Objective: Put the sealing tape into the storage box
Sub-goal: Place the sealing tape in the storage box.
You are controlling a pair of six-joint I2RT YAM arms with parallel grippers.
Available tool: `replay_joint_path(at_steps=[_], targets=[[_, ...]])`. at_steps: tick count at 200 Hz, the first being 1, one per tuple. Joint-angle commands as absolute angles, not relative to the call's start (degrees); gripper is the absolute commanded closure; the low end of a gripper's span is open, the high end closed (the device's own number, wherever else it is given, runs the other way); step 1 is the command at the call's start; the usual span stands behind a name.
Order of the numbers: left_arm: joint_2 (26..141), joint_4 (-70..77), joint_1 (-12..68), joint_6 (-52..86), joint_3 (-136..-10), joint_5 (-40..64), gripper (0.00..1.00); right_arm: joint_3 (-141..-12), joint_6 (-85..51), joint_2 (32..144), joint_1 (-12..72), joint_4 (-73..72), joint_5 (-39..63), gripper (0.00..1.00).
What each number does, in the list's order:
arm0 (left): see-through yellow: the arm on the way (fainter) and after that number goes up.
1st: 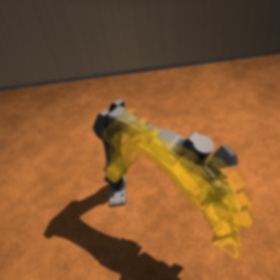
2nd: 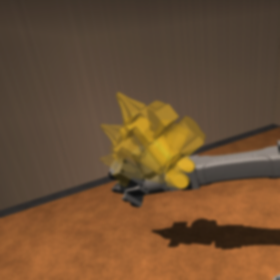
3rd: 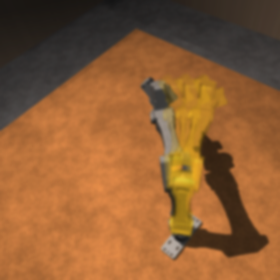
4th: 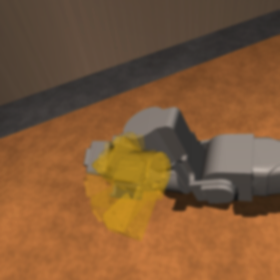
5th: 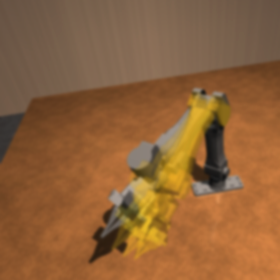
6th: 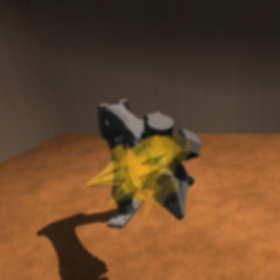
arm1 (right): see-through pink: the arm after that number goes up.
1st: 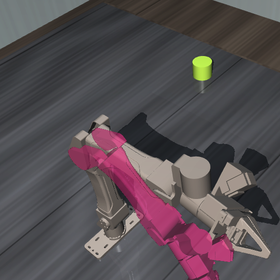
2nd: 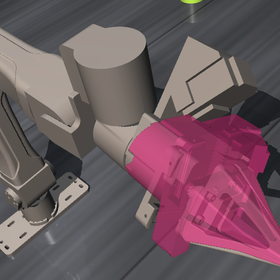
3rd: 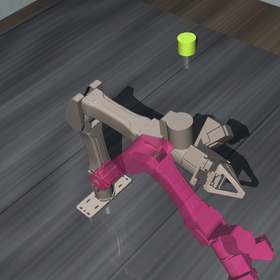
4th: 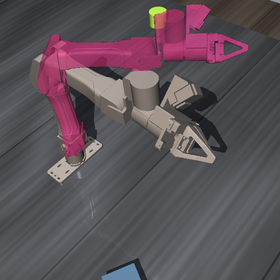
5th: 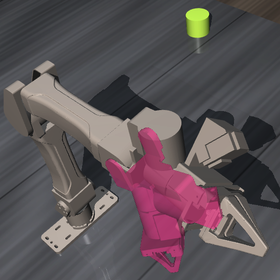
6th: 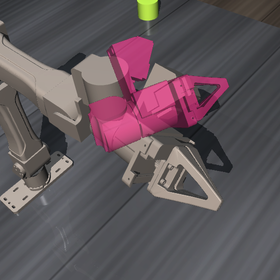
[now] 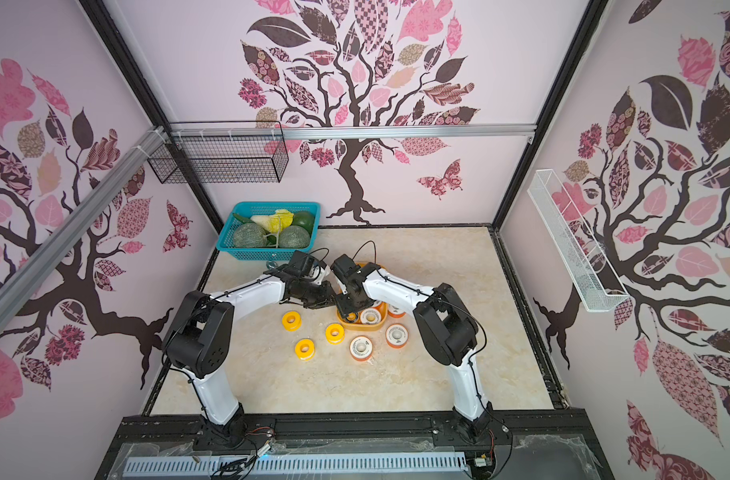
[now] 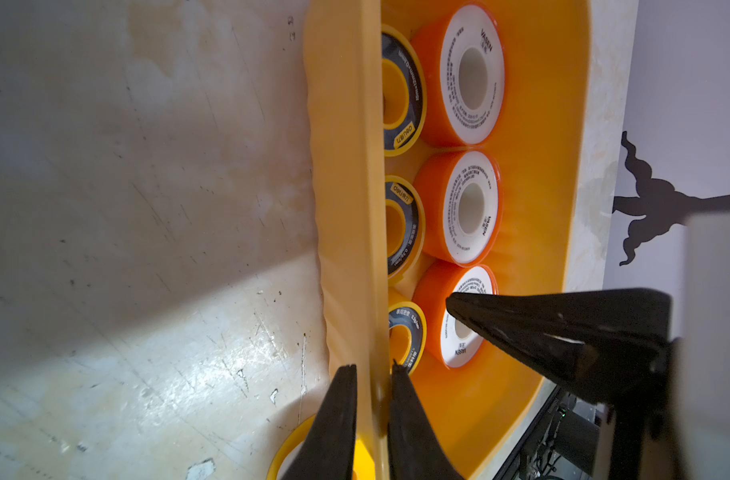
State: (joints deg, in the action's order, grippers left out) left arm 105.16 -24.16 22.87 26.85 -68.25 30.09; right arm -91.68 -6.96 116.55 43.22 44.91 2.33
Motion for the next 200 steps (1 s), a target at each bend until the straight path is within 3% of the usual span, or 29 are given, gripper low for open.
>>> replay_joint_path(at_steps=[1,122,200], targets=[[105.6,-24.4,22.9,26.0,-69.5,30.1,0.81,-91.7,-7.9,115.4,43.4,43.7,1.9,0.37],[103.0,-24.7,22.9,26.3,-70.2,31.0,0.77,-84.9,-9.7,101.0,36.7,41.1,8.2,0.36],[99.6,-29.7,22.9,23.5,-72.5,30.0,0.58,-76.5,-11.1,94.3,24.9,38.2,15.1,0.37]])
